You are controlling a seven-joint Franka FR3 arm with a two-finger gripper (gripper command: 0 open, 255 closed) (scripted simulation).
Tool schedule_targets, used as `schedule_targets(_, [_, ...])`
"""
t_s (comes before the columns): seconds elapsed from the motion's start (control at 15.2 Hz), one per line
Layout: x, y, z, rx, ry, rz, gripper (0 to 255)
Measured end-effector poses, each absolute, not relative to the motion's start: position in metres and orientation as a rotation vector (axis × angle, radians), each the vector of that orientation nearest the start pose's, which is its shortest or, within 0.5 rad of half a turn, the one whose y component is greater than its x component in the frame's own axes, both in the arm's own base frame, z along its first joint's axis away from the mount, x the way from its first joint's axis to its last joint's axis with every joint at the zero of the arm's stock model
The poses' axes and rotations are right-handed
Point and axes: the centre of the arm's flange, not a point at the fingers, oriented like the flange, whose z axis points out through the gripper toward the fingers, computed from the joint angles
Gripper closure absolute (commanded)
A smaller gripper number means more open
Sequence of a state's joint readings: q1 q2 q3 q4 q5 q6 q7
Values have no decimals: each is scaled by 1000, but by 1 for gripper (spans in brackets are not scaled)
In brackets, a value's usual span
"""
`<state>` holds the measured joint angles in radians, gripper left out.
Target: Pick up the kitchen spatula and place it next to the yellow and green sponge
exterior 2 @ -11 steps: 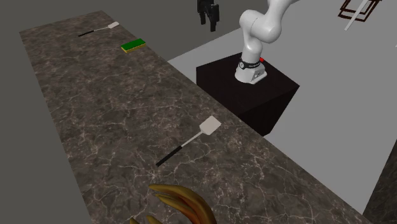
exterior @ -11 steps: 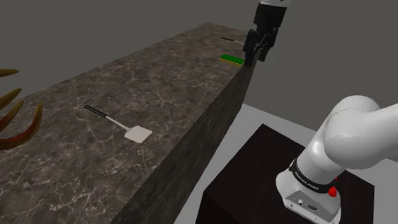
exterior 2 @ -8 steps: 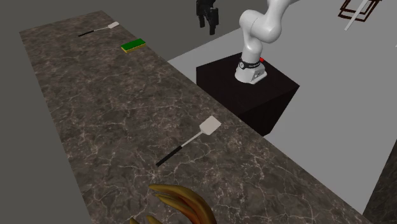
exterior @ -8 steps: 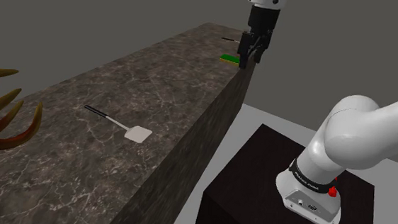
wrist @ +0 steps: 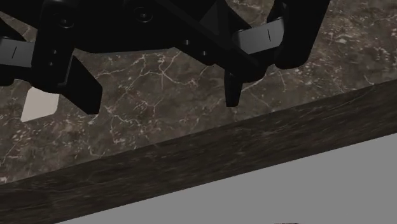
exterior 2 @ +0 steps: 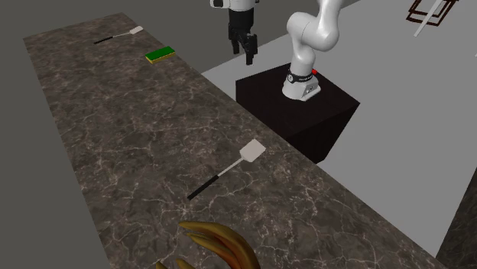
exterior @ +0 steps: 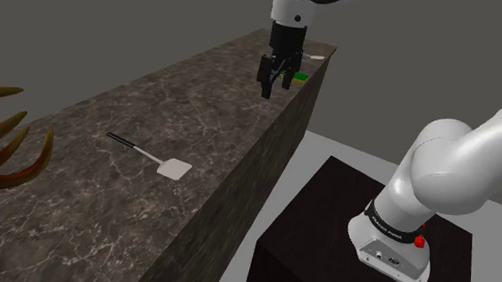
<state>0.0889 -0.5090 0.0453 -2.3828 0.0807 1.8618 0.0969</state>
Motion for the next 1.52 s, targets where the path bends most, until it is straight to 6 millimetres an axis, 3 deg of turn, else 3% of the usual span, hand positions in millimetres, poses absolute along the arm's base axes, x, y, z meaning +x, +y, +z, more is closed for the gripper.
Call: schedule_targets(1.52, [558,290,402,-3114,-258,-78,0])
